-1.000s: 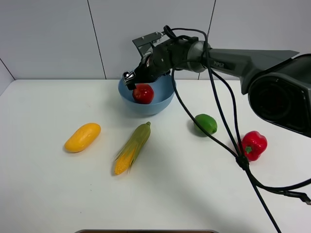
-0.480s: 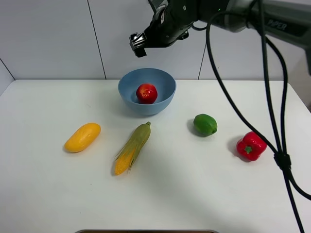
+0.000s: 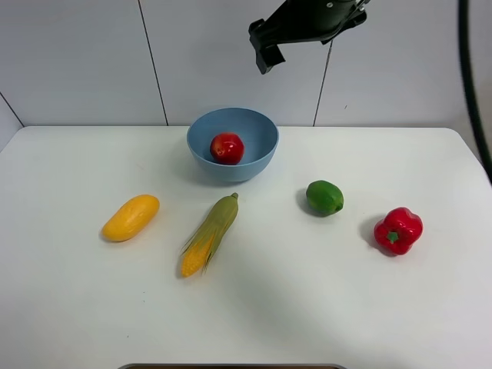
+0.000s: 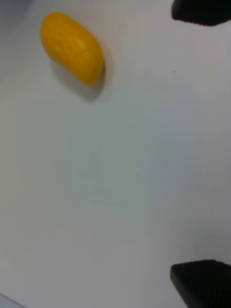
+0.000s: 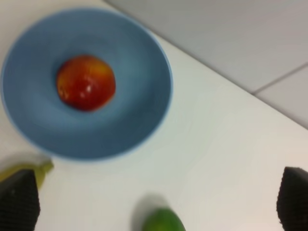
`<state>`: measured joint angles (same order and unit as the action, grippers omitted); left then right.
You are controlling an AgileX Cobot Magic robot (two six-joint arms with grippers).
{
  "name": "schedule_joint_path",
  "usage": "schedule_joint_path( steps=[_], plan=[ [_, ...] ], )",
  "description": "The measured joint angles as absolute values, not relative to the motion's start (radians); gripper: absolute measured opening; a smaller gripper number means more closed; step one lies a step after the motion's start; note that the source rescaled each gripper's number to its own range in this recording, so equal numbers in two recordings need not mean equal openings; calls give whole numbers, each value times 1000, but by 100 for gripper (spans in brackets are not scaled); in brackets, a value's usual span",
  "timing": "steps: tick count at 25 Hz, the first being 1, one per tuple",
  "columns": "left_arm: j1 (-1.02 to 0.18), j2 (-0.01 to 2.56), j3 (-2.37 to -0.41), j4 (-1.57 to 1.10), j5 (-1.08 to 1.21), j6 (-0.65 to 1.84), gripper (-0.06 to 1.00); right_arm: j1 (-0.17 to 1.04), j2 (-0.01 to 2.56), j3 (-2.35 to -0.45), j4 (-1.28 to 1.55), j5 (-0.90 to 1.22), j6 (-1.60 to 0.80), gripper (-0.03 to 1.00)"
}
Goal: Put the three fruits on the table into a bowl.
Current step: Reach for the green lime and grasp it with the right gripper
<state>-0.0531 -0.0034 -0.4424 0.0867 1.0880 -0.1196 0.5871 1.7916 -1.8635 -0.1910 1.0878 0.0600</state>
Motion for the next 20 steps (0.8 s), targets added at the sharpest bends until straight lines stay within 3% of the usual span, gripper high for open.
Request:
schedule_joint_path(
  steps=[10, 20],
  plan=[
    [-53, -3, -442, 87, 1088, -120, 100, 499, 1668, -1853, -140, 1216, -43, 100],
    [-53, -3, -442, 87, 1088, -120, 100, 397, 1622, -1641, -50, 1223, -156, 100]
  ],
)
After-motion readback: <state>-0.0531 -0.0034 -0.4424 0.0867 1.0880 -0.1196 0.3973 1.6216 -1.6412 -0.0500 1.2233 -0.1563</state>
